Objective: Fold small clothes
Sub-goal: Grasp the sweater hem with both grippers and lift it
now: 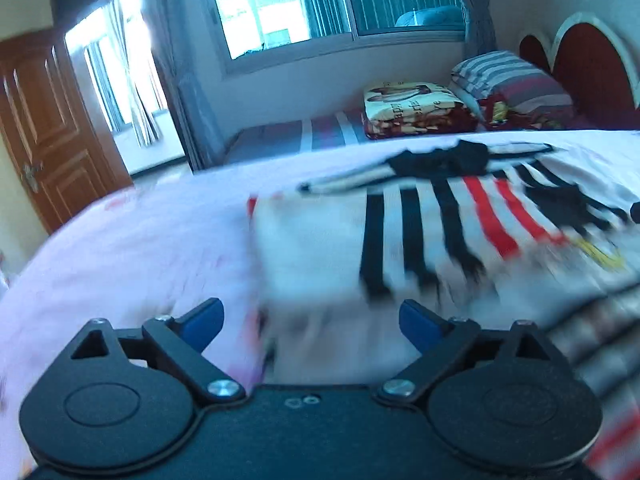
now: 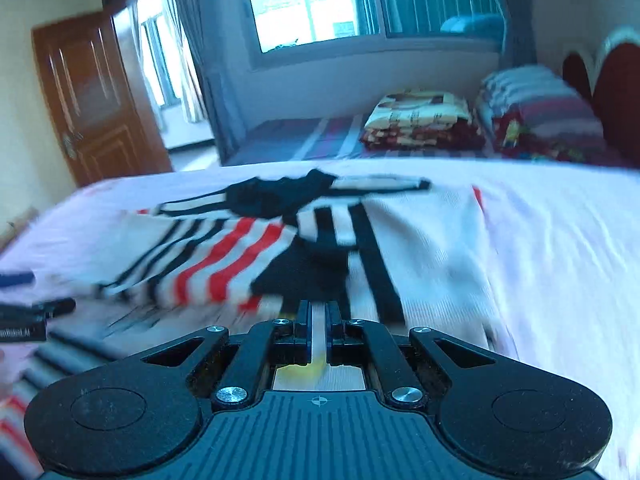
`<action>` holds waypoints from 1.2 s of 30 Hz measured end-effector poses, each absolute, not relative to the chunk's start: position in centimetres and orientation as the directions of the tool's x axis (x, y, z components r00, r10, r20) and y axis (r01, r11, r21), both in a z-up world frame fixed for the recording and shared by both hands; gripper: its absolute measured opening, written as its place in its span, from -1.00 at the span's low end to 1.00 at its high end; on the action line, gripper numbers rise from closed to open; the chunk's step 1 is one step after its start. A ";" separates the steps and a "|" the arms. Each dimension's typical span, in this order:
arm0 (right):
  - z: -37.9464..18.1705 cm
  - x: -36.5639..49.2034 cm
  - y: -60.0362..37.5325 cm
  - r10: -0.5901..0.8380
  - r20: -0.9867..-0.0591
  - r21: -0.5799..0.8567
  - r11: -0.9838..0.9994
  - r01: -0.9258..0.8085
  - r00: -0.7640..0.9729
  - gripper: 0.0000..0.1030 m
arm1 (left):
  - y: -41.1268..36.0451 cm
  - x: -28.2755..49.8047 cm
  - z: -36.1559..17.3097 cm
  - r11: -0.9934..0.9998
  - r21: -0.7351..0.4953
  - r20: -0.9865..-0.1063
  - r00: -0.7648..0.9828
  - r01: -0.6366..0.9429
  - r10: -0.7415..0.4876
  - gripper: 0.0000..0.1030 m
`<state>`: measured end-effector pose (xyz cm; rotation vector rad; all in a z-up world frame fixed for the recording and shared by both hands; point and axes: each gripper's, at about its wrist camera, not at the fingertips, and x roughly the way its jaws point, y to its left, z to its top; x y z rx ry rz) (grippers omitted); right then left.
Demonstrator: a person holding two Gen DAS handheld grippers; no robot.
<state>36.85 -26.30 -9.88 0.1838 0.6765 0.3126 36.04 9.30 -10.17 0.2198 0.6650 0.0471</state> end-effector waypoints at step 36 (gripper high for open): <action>-13.5 17.3 -36.5 0.545 -0.562 0.756 0.643 0.120 0.621 0.06 | 16.5 19.7 -14.2 0.777 -0.624 -0.644 0.621 -0.086 -0.448 0.04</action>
